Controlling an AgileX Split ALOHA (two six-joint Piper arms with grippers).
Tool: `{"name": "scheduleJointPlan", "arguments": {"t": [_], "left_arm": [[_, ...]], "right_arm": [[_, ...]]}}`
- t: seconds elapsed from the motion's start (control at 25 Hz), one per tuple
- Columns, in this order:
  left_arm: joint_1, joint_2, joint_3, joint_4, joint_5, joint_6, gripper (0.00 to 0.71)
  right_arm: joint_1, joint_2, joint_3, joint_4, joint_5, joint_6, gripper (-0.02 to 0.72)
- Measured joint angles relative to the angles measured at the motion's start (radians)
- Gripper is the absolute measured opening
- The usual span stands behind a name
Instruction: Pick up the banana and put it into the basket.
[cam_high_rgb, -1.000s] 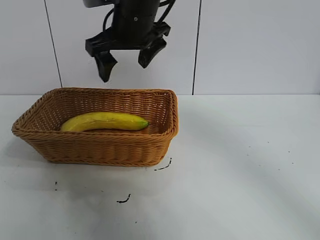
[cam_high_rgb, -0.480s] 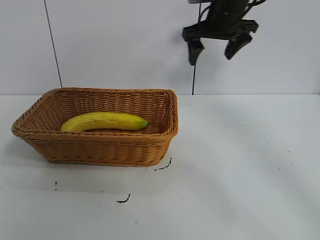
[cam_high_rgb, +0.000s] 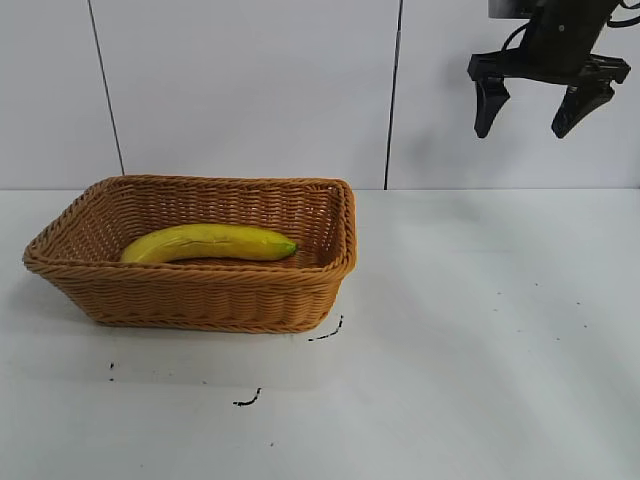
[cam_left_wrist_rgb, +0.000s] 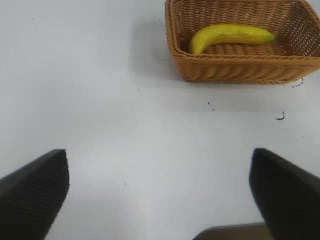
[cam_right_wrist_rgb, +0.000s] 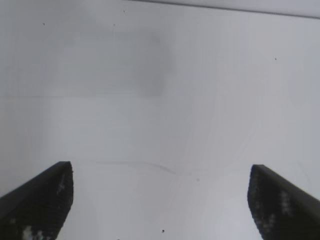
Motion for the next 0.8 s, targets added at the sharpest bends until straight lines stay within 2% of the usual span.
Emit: {"name": "scheduleJointPlan", "arguments": {"t": [0.2, 0.48, 0.8], "left_arm": [[0.000, 0.000, 0.000, 0.000, 0.000, 0.000, 0.695], [0.000, 0.000, 0.000, 0.001, 0.000, 0.000, 0.695], [0.000, 0.000, 0.000, 0.001, 0.000, 0.000, 0.695]], "right_arm": [[0.000, -0.153, 0.199, 0.000, -0.001, -0.011, 0.676], [0.000, -0.477, 0.577, -0.001, 0.000, -0.018, 0.676], [0.000, -0.899, 0.976, -0.001, 0.001, 0.002, 0.676]]}}
